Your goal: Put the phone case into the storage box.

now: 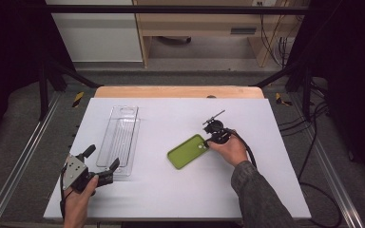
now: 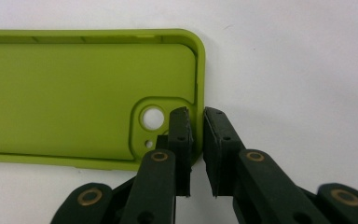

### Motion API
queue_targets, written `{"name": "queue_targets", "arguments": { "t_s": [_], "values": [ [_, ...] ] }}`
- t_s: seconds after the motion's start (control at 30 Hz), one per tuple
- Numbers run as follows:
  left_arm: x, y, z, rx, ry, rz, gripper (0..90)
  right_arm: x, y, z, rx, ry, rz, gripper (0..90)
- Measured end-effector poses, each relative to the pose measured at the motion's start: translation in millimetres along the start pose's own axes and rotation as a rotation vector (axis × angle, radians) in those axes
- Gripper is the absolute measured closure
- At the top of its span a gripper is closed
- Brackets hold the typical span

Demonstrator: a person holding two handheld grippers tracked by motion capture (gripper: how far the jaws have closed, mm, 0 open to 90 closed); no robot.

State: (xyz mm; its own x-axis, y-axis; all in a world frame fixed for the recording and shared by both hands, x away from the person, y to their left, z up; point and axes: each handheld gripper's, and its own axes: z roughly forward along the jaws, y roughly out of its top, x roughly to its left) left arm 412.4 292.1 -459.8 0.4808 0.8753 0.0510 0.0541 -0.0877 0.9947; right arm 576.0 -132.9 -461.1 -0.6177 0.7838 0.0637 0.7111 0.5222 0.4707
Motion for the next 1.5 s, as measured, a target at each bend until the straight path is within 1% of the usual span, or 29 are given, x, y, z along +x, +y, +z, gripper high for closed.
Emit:
{"name": "queue_targets", "arguments": {
  "t_s": [0.13, 0.2, 0.4, 0.53, 0.6, 0.73, 0.77, 0.8, 0.9, 0.97, 1.0, 1.07, 1.27, 1.37, 1.5],
  "values": [
    [-0.2, -0.2, 0.5, 0.001, -0.001, -0.001, 0.9, 0.6, 1.3, -0.6, -0.004, -0.011, -0.001, 80.1],
    [-0.4, -0.1, 0.4, 0.001, -0.002, 0.001, 0.9, 0.6, 1.5, -0.5, 0.004, -0.013, 0.006, 80.2],
    [-0.7, -0.2, 0.8, 0.002, -0.004, 0.001, 0.9, -0.2, 2.0, -1.1, 0.004, -0.001, 0.005, 83.4],
    [-0.9, -0.3, 1.2, 0.004, -0.005, 0.004, 0.9, -0.7, 2.6, -1.1, 0.007, 0.000, 0.002, 83.7],
    [-1.1, -0.3, 1.3, 0.005, -0.005, 0.005, 0.9, -0.7, 3.0, -1.3, 0.011, 0.005, 0.011, 83.9],
    [-1.9, -0.6, 2.2, 0.009, -0.006, 0.010, 0.9, -1.9, 3.2, -1.2, 0.009, 0.009, 0.009, 84.1],
    [-2.1, -0.5, 2.3, 0.010, -0.007, 0.013, 0.9, -1.7, 3.5, -1.4, 0.012, 0.011, 0.019, 84.4],
    [-2.4, -0.4, 2.4, 0.010, -0.008, 0.015, 0.9, -2.2, 3.6, -1.6, 0.011, 0.010, 0.018, 85.5],
    [-3.0, -0.4, 2.8, 0.013, -0.008, 0.021, 0.9, -2.7, 3.7, -1.5, 0.012, 0.013, 0.022, 85.1],
    [-3.2, -0.2, 2.8, 0.015, -0.009, 0.025, 0.9, -2.3, 3.9, -1.1, 0.010, 0.009, 0.018, 85.2],
    [-3.5, -0.1, 3.3, 0.009, -0.020, 0.028, 0.9, -2.0, 4.0, -1.1, 0.012, 0.007, 0.018, 85.3],
    [-3.7, 0.0, 3.2, 0.007, -0.020, 0.027, 0.9, -1.0, 4.2, -1.2, 0.012, 0.002, 0.020, 85.7],
    [-4.6, -0.2, 4.3, 0.011, -0.022, 0.034, 0.9, 2.6, 4.6, -1.2, 0.013, -0.028, -0.002, 87.4],
    [-4.3, -0.1, 3.8, 0.012, -0.021, 0.037, 0.9, 2.8, 4.7, -1.7, 0.015, -0.027, 0.000, 87.6],
    [-3.9, 0.0, 3.0, 0.011, -0.018, 0.034, 0.9, 3.8, 4.4, -4.9, 0.001, -0.036, 0.005, 87.7]
  ]
}}
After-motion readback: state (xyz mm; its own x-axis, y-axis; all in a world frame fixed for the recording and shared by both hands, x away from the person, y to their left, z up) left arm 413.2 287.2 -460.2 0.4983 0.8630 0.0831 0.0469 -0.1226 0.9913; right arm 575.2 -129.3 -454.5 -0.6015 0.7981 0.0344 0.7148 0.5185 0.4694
